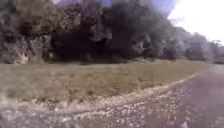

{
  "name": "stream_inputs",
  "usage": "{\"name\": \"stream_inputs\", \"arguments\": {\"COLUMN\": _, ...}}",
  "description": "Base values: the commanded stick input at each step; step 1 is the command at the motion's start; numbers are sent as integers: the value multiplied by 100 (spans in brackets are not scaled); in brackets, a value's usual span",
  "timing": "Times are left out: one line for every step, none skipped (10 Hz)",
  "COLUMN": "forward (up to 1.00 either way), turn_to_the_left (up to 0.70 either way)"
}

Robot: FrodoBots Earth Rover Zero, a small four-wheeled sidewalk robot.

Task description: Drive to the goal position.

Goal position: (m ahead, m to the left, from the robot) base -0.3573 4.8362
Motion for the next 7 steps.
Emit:
{"name": "stream_inputs", "arguments": {"forward": 0, "turn_to_the_left": 100}}
{"name": "stream_inputs", "arguments": {"forward": 0, "turn_to_the_left": 100}}
{"name": "stream_inputs", "arguments": {"forward": 0, "turn_to_the_left": 100}}
{"name": "stream_inputs", "arguments": {"forward": 0, "turn_to_the_left": 100}}
{"name": "stream_inputs", "arguments": {"forward": 0, "turn_to_the_left": 100}}
{"name": "stream_inputs", "arguments": {"forward": 0, "turn_to_the_left": 100}}
{"name": "stream_inputs", "arguments": {"forward": 0, "turn_to_the_left": 100}}
